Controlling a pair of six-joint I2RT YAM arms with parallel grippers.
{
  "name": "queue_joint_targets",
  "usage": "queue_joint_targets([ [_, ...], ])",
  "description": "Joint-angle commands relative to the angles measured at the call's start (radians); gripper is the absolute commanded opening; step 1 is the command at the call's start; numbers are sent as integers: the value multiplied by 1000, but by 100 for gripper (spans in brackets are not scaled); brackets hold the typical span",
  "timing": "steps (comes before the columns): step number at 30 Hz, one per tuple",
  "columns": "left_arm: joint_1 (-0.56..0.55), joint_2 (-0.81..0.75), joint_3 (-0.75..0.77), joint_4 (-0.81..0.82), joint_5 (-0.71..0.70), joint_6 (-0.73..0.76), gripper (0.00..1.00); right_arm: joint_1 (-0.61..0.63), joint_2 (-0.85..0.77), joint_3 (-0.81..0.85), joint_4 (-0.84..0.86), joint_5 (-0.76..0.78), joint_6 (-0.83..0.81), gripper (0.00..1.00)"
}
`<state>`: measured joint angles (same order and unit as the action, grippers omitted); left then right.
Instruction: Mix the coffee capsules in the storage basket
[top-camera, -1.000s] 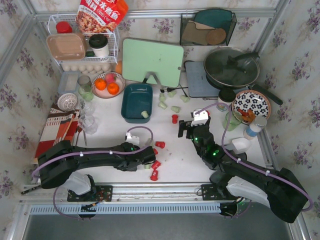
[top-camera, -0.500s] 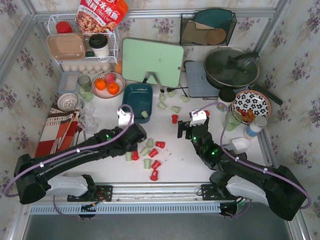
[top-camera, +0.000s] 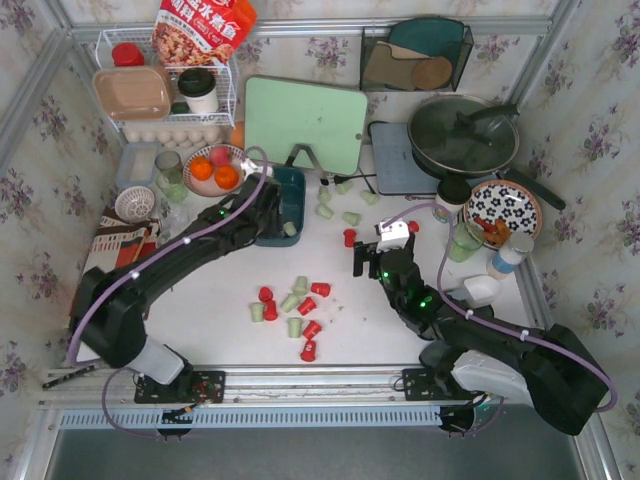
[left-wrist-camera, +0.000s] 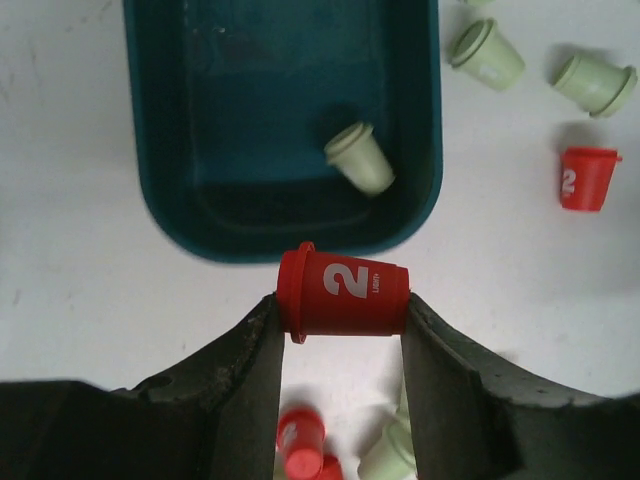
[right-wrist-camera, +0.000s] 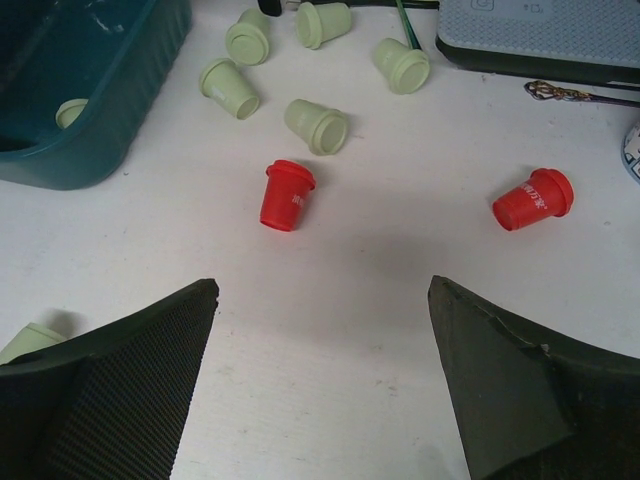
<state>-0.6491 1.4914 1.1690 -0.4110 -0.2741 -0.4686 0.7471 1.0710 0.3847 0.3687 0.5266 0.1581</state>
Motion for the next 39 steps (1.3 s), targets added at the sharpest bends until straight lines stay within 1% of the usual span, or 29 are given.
queue_joint_targets([
  [1, 25, 112, 82, 91, 96, 59, 33, 0, 6, 12, 31, -4, 6, 94],
  [5, 48, 228, 146, 108, 128, 44, 38, 1, 8, 13, 31, -14, 6, 94],
  [10, 72, 344, 215, 94, 145, 14, 54, 1, 45, 26, 41, -117, 0, 90],
  [11, 74, 359, 223, 94, 146, 10, 54, 1, 59, 34, 39, -138, 0, 90],
  [13, 82, 380, 231, 96, 146, 2, 61, 1, 95, 53, 29, -180, 4, 89],
  [15, 87, 395, 227, 108, 147, 2, 63, 1, 139, 68, 31, -228, 22, 88],
  [18, 90, 394, 209, 126, 131, -13, 69, 2, 192, 92, 43, -345, 47, 84],
  [21, 90, 366, 176, 150, 120, -31, 70, 3, 231, 115, 30, -407, 48, 78],
  [24, 91, 301, 111, 182, 103, -68, 70, 2, 265, 138, 7, -437, 40, 74],
  [29, 88, 174, 29, 173, 41, -111, 70, 8, 334, 190, -47, -502, 25, 70],
  [35, 89, 74, -33, 101, 13, -101, 70, 63, 455, 303, -181, -474, -28, 66],
  [39, 88, 10, -104, 63, -9, -90, 70, 91, 500, 338, -218, -465, -55, 65],
])
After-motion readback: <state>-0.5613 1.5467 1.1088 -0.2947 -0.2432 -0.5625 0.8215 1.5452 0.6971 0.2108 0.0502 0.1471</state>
